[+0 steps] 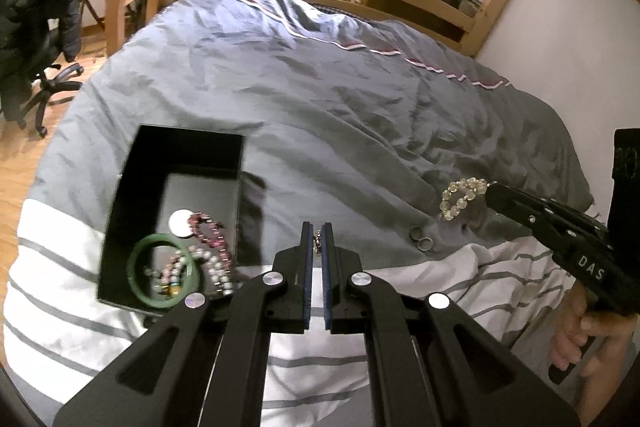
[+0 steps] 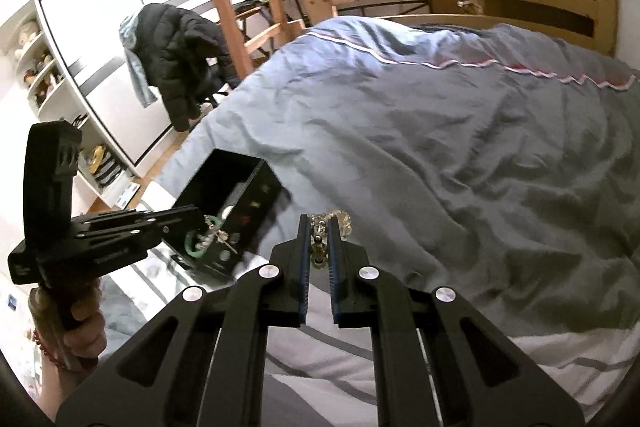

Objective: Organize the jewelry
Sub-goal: 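Carry both chains over the black box and open both grippers to drop them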

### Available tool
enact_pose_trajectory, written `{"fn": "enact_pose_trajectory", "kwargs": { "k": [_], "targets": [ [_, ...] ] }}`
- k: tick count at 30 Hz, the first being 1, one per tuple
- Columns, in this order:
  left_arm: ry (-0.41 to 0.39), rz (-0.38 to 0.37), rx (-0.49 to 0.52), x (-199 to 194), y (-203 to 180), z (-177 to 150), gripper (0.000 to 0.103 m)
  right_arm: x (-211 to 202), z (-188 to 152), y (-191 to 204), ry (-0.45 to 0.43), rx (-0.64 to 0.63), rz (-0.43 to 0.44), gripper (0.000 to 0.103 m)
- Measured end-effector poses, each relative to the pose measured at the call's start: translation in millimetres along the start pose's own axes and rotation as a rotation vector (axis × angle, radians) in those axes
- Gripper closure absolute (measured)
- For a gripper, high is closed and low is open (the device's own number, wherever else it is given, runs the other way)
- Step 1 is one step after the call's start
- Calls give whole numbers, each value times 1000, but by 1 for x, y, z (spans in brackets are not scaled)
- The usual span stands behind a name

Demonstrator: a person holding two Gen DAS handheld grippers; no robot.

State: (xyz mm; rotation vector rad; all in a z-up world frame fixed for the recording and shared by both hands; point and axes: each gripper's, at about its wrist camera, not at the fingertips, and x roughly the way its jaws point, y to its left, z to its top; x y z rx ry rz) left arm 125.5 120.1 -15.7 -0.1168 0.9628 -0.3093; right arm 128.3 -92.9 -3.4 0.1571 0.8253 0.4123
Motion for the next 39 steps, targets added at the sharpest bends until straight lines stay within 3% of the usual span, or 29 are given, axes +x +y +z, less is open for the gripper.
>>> {"fn": "enact_pose_trajectory", "kwargs": {
  "k": [11,18,26,34,35,36,37,38,39],
  "targets": [
    [-12,68,-104,-24,67,0,99,43,18,70,33,-79,88,94],
    [8,60,-151,-16,91,-4,99,86,22,109,69,-117,136,94],
    [38,54,-185,0,109,-6,99,135,10,121,138,-107,164,94],
    [37,64,-245,3,124,-5,97,153,4,124,177,-93,187,93],
    [33,61,-248,2,124,-5,88,152,6,124,175,-89,191,92],
    [27,60,-250,1,124,-5,67,149,7,122,164,-79,190,88],
    [13,71,-251,-2,123,-5,52,146,9,120,156,-70,193,78],
    [-8,91,-252,-6,124,-4,36,143,10,117,149,-59,188,76],
    [-34,100,-257,-12,124,-4,34,139,12,114,144,-47,185,63]
  ]
}}
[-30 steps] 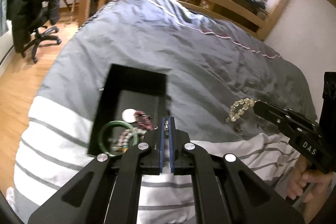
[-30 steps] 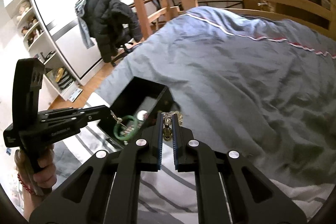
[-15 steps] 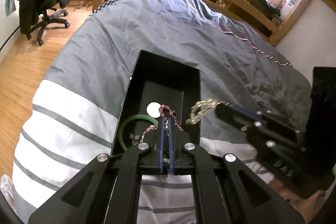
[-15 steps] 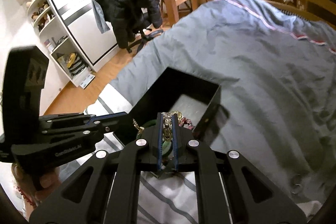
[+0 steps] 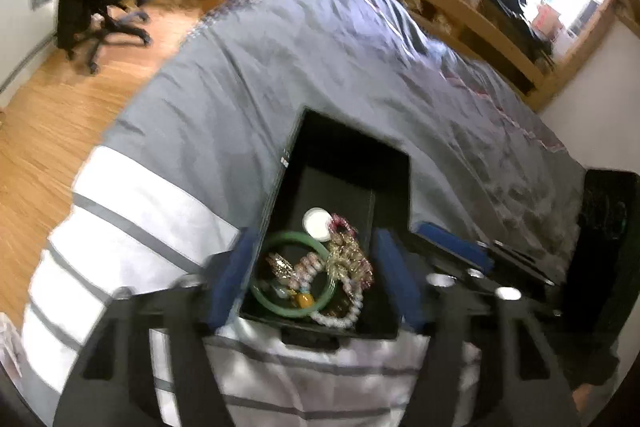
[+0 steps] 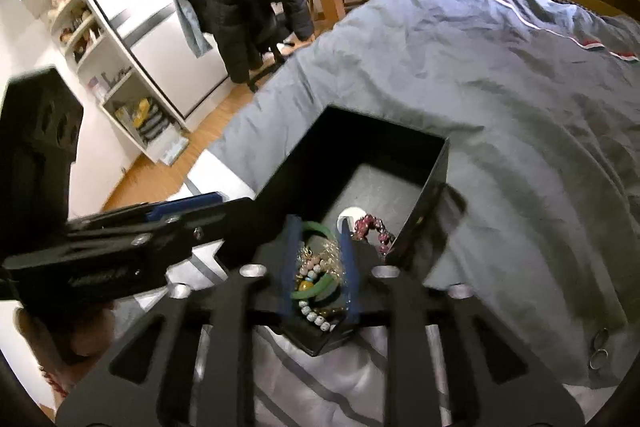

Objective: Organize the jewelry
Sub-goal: 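Carry both chains over the black box and open both grippers to drop them, then move both grippers to the two silver rings and grasp one ring each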

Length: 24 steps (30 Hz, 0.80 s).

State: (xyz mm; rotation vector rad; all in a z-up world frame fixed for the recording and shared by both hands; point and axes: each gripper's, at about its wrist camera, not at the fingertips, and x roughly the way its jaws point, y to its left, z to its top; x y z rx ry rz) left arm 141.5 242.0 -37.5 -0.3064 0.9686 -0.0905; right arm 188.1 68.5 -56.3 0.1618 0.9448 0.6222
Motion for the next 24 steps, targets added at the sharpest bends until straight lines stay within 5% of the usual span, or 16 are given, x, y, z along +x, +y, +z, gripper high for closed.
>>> {"fn": "enact_pose_trajectory", "kwargs": {
  "k": [1,3,7,9,11,18,24],
  "targets": [
    [-9,-17,-6,-2,1,1,34,-8,1,-5,-22,15,-5,45],
    [-32,-55,-22,-8,2,2,27,-28,1,-14,-77,31,-38,24],
    [-38,-48,12,-7,-11,1,19,-59,-3,-38,-104,33,-141,18],
    [-40,37,66,-4,-26,-3,9,-74,-9,-53,-114,56,-169,16],
    [-43,98,113,0,-40,-7,7,-89,-19,-72,-113,78,-197,15],
    [-10,2,182,19,-106,-21,7,-127,-66,-125,-90,42,-377,15],
    [10,-19,369,69,-176,-40,7,-126,-96,-161,-82,105,-358,37]
  ]
}}
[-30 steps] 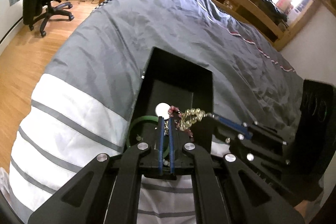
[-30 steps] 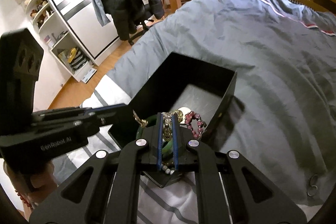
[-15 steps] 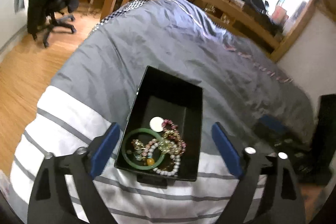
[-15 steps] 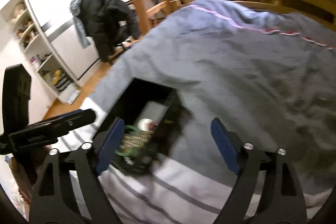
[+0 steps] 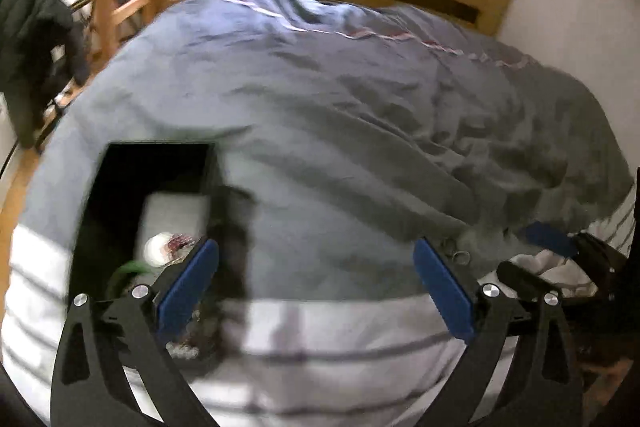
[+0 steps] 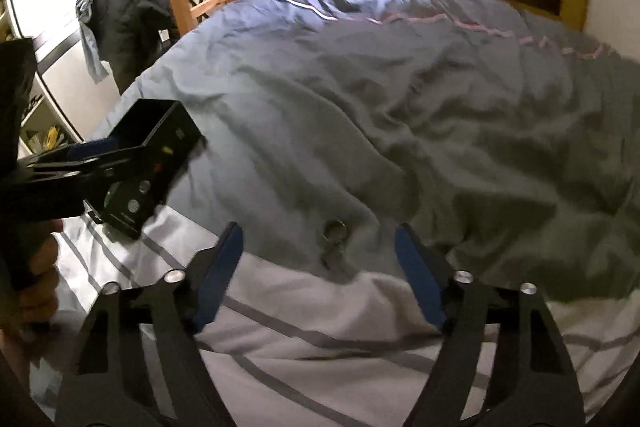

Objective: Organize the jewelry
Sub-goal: 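Move both grippers to the two silver rings and grasp one ring each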

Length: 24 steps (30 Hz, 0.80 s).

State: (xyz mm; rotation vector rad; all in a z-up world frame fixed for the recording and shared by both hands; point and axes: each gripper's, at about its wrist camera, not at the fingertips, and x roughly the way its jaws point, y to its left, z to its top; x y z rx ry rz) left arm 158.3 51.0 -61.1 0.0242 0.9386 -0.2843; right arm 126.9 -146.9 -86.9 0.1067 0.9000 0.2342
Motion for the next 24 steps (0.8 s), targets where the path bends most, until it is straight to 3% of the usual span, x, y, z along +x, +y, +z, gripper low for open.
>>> {"fn": "enact_pose_trajectory", "kwargs": {
  "k": [2,5,6,11,17,19,24],
  "targets": [
    [16,-71,3,16,-10,4,7,9,-7,-7,10,13,7,46],
    [62,-175,39,46,-28,7,25,26,-12,-10,21,20,26,58],
    [76,-183,57,54,-32,7,35,31,-12,-11,20,21,35,61],
    [144,-226,186,87,-56,-1,51,48,-12,-8,10,-8,57,67],
    [158,-375,229,112,-73,8,51,77,-21,-10,91,-9,41,72],
    [166,-392,233,116,-76,8,52,77,-21,-10,91,-11,25,81],
    [160,-428,254,107,-80,6,57,70,-22,-14,104,-7,10,82]
  ]
}}
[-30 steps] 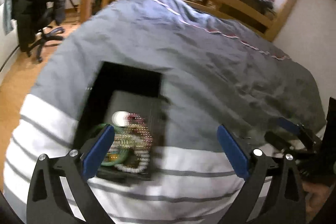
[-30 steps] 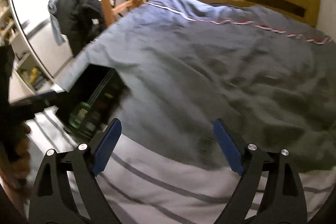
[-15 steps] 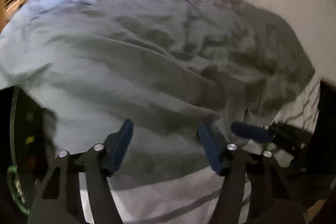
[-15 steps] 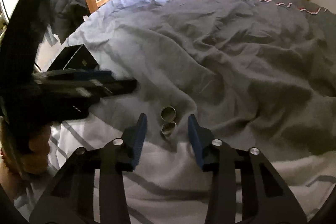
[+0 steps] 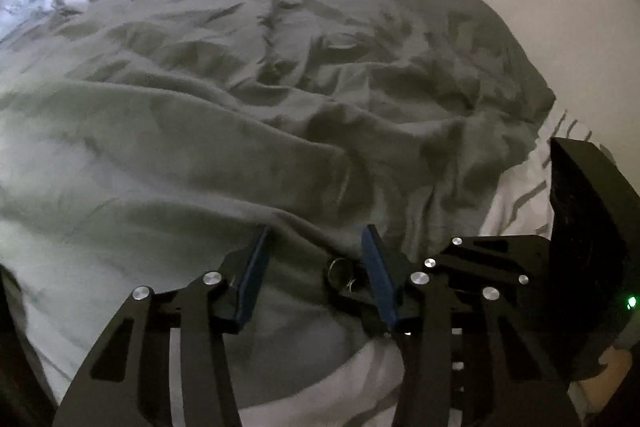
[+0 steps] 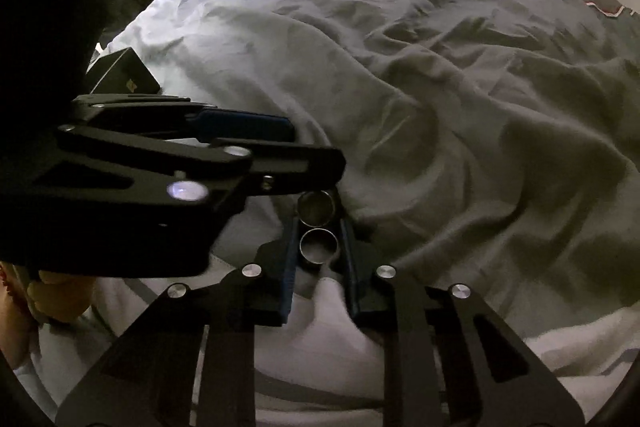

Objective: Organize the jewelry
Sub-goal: 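Move both grippers to the two silver rings and grasp one ring each, then lift the rings in both grippers and carry them over the black box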

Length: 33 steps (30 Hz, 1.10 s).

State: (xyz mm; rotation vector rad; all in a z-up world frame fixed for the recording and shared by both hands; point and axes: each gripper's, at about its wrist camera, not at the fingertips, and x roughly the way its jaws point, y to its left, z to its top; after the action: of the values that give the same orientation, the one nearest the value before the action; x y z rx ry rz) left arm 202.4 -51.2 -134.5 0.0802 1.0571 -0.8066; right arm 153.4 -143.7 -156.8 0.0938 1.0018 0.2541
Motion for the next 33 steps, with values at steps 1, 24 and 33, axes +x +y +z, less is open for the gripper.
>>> {"fn": "enact_pose_trajectory", "kwargs": {
  "k": [1,24,33],
  "targets": [
    [-4,1,8,-3,-2,-1,57,-2,-2,0,-1,-5,-7,82],
    [48,21,116,14,-18,-12,68,-16,-3,-63,-29,282,20,83],
    [41,53,113,13,-18,-11,83,-16,-4,-65,-31,289,24,83]
  ]
}}
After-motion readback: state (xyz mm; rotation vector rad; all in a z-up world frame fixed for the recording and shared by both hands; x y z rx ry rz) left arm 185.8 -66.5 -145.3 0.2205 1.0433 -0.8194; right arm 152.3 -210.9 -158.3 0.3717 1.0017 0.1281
